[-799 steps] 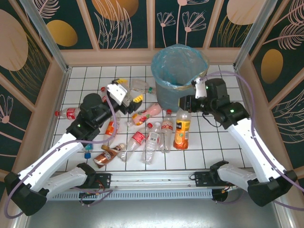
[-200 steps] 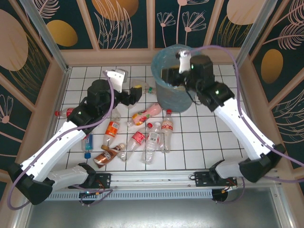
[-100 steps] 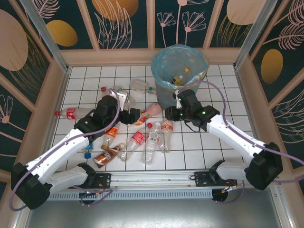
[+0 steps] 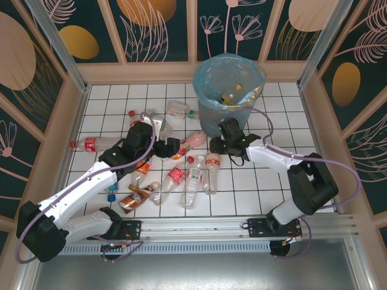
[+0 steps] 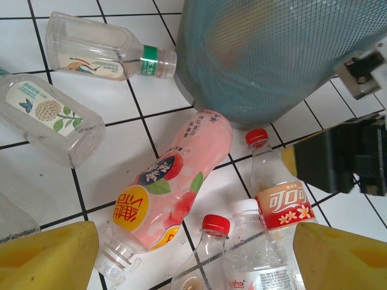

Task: Put the plastic bottles in the bin

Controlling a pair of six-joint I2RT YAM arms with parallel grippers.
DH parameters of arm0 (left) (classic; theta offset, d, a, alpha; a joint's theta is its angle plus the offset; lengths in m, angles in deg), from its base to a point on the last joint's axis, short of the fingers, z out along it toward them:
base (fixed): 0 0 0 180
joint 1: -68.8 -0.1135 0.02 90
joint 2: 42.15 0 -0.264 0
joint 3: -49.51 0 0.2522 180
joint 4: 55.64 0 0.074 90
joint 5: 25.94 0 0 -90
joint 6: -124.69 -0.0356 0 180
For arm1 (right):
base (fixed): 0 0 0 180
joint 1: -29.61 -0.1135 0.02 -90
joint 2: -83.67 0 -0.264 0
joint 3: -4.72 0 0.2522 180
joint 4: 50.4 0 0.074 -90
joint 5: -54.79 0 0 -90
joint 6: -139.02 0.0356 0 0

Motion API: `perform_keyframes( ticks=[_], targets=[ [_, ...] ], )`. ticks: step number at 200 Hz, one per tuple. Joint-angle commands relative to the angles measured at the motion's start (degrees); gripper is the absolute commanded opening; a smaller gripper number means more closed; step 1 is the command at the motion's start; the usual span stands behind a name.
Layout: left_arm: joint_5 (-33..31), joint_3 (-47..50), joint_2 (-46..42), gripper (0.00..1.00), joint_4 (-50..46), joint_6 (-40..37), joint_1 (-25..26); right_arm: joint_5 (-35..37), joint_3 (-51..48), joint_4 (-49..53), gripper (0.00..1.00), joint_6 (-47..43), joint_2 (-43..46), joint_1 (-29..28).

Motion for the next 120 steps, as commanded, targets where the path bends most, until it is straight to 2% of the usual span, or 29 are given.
perform_keyframes(
  ticks=[1,120],
  targets=[
    [0.51,0.94,-0.04,0.84,1.63,0.77,0.16,1.74,-0.53,-6.5,0.49,1.5,-2.54,1.13],
    [-0.23,3.04,-1.5,0.85,3.38,0.57,0.15,1.77,3.25,-9.56,0.55,1.16,-12.46,1.76]
  ],
)
